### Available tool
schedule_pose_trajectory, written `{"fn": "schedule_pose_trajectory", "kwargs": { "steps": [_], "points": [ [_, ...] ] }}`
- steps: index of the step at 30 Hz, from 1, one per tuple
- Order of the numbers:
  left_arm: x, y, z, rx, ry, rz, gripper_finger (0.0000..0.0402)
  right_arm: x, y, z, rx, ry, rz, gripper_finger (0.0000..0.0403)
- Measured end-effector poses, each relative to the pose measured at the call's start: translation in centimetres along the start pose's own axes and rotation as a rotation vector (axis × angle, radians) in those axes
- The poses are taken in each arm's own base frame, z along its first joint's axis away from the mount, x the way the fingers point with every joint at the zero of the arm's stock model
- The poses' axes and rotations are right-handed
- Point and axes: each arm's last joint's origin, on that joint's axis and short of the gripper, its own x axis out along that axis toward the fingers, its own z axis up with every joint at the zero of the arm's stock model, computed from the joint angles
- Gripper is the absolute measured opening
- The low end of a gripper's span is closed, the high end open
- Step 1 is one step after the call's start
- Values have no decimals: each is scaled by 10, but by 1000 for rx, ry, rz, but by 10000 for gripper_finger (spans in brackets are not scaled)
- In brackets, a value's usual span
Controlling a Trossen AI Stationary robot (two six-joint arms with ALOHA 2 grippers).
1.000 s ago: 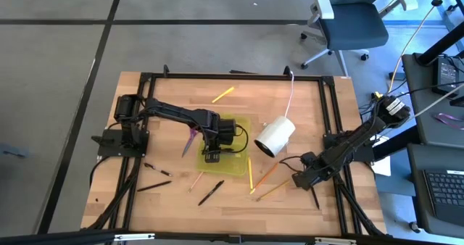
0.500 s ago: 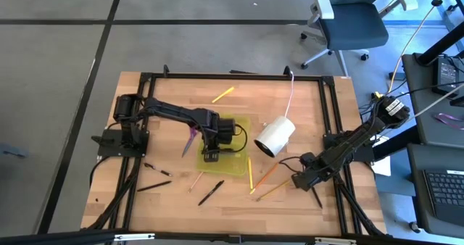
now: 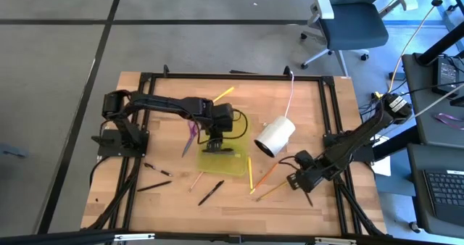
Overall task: Pick & place school supplies into a supply box
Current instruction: Put the black pen into the yellow supply box
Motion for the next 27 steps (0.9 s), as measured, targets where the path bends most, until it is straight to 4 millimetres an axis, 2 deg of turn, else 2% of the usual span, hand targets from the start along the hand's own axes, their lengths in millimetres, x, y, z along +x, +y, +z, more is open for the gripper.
{"fn": "schedule_pose_trajectory", "kwargs": {
  "steps": [4, 9, 14, 20, 27],
  "points": [
    [-14, 0, 9, 16, -120, -41, 122, -29, 18, 5, -52, -178, 153, 45],
    [-34, -4, 20, 62, -284, -118, 125, -66, 36, 15, -129, -492, 292, 43],
    [-51, -12, 27, 119, -409, -183, 122, -100, 54, 30, -216, -781, 305, 45],
    [-55, -22, 33, 179, -485, -230, 118, -137, 76, 53, -298, -1055, 282, 45],
    [-58, -40, 45, 262, -624, -257, 115, -171, 100, 72, -450, -1218, 354, 45]
  ]
}}
